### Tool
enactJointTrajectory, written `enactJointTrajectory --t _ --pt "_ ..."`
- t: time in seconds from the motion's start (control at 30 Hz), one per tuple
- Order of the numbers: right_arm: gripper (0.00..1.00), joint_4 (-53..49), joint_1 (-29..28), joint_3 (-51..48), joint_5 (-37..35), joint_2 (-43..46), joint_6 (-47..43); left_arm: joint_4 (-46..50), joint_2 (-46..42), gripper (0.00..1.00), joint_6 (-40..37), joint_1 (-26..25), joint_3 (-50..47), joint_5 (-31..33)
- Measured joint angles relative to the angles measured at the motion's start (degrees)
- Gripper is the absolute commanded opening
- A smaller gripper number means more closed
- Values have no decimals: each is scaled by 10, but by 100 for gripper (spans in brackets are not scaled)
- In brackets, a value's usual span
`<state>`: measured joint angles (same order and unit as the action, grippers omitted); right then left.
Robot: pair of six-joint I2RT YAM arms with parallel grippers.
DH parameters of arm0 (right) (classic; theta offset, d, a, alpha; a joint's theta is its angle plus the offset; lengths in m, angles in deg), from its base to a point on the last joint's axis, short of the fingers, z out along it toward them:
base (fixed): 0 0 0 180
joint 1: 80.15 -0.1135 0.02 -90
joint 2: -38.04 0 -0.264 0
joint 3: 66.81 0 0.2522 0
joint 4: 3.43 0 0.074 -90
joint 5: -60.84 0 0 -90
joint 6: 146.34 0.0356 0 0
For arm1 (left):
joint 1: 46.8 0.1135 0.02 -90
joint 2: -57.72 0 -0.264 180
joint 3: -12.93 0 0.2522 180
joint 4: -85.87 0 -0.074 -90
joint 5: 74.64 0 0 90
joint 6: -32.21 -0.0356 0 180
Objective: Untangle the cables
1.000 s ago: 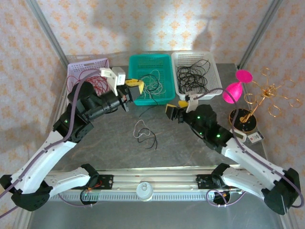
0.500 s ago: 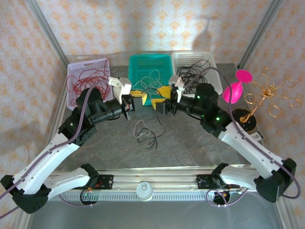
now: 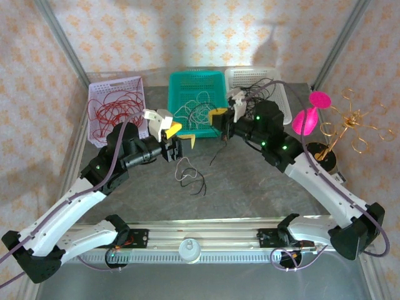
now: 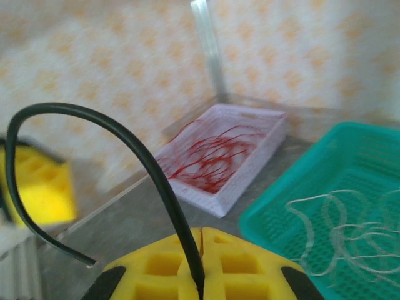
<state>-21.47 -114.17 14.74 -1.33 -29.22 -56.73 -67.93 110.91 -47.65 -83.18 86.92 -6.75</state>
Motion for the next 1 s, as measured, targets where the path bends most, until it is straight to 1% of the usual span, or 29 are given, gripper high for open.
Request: enactJointTrajectory --t 0.07,0.13,0.2,0.3,0.4,0.5,0.67,0.83,0.93,0.97,1.0 --pt "0 -16 28 32 -48 -11 19 7 -8 75 -2 2 -8 16" --pt "0 -38 65 80 -115 -38 42 11 -18 76 -2 14 -29 21" --pt "0 -57 101 130 -174 -74 61 12 -26 76 -1 40 -58 20" --pt "0 -75 148 192 -247 -136 73 12 -30 78 2 94 -103 3" --pt "0 -99 169 262 -308 -214 70 11 -30 79 3 133 -141 -13" --pt "0 -116 171 345 -355 -308 57 7 -31 79 5 145 -170 -28" --pt "0 -135 173 448 -392 -461 42 2 -25 79 5 160 -186 -47" --pt "3 -153 181 465 -399 -568 42 -4 -23 79 5 174 -186 -60" --pt "13 -162 190 465 -399 -613 42 -5 -23 79 5 177 -186 -65" --pt "19 -164 193 465 -399 -625 42 -6 -23 80 5 178 -186 -67" --pt "27 -167 196 465 -398 -634 43 -7 -23 80 5 178 -186 -70"
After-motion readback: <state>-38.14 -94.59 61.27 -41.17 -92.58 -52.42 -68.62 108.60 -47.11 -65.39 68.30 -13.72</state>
